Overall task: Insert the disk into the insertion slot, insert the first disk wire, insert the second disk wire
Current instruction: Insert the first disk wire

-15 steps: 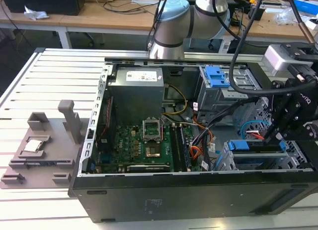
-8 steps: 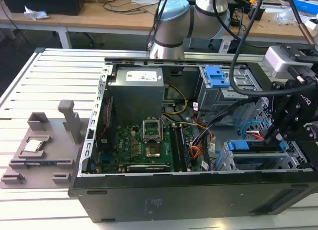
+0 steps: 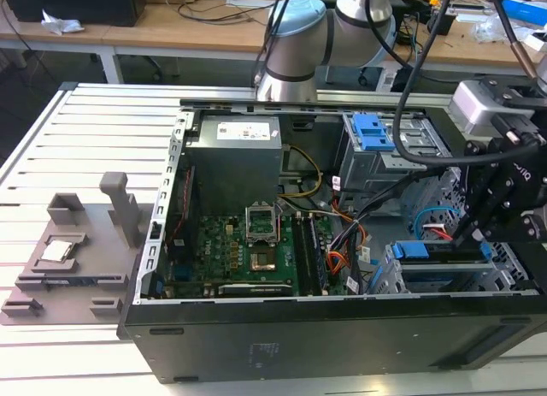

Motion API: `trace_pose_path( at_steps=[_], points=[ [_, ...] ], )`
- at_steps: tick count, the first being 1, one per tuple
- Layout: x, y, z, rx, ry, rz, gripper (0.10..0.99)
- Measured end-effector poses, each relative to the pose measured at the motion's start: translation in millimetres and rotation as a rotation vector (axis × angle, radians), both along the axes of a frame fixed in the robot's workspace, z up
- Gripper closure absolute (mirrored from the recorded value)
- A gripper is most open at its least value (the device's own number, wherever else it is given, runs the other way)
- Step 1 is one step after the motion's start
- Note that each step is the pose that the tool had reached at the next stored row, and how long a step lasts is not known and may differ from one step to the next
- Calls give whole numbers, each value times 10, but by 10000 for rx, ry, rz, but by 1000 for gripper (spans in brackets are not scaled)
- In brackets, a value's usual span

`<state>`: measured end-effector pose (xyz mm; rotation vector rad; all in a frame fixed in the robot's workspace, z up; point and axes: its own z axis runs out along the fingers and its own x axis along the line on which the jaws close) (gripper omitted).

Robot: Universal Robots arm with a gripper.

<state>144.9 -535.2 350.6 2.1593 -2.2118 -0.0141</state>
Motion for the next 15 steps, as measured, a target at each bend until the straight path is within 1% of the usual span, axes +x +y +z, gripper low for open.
trace_pose_path(
  at_steps=[1, 3, 6, 15],
  points=[
    [0, 31, -1, 0, 0, 1, 906],
    [5, 41, -7, 2, -1, 2, 906],
    [23, 49, -26, 0, 0, 1, 906],
    [40, 57, -69, -1, 0, 2, 906]
  ],
)
